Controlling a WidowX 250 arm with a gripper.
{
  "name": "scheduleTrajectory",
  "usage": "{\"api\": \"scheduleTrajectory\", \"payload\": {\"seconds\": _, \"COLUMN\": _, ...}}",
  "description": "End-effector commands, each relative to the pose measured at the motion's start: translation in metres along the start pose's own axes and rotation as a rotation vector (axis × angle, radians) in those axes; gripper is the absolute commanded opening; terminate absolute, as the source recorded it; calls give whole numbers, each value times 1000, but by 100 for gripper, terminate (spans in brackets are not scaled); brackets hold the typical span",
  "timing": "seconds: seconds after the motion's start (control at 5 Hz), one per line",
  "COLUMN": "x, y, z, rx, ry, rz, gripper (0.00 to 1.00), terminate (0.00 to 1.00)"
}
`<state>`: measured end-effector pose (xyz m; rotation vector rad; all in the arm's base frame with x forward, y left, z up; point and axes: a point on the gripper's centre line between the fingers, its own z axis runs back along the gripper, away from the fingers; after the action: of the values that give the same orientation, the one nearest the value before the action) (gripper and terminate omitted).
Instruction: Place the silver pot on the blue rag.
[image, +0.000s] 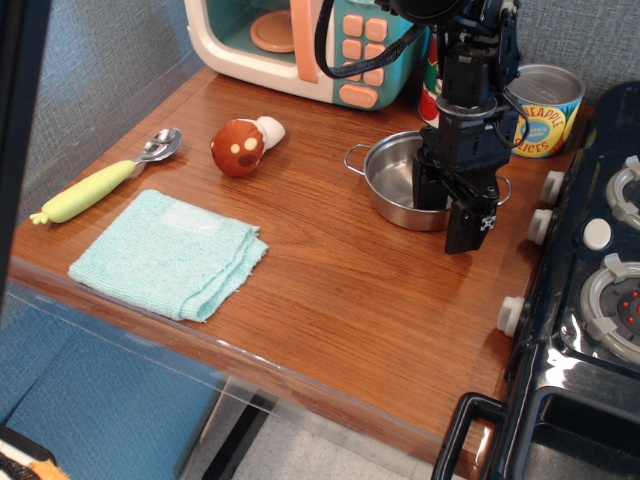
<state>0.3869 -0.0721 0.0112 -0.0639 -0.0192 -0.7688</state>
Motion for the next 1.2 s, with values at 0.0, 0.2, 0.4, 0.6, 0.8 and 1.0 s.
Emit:
{"api": "scheduleTrajectory", "payload": {"seconds": 0.0, "x": -9, "y": -3, "z": 14, "rx": 0, "ry": -29, "rz": -42, "gripper": 0, "terminate": 0}}
{"api": "scheduleTrajectory", "payload": {"seconds": 0.2, "x": -11, "y": -3, "z": 27, "rx": 0, "ry": -59, "rz": -51, "gripper": 0, "terminate": 0}}
{"api": "scheduleTrajectory", "payload": {"seconds": 0.4, "x": -12, "y": -7, "z": 55, "rx": -10, "ry": -127, "rz": -35, "gripper": 0, "terminate": 0}}
{"api": "scheduleTrajectory", "payload": {"seconds": 0.6, "x": -21, "y": -13, "z": 94, "rx": -27, "ry": -223, "rz": -10, "gripper": 0, "terminate": 0}}
{"api": "scheduleTrajectory", "payload": {"seconds": 0.8, "x": -48, "y": -13, "z": 121, "rx": 0, "ry": -268, "rz": 27, "gripper": 0, "terminate": 0}}
{"api": "scheduleTrajectory", "payload": {"seconds": 1.0, "x": -92, "y": -6, "z": 121, "rx": 19, "ry": -266, "rz": 89, "gripper": 0, "terminate": 0}}
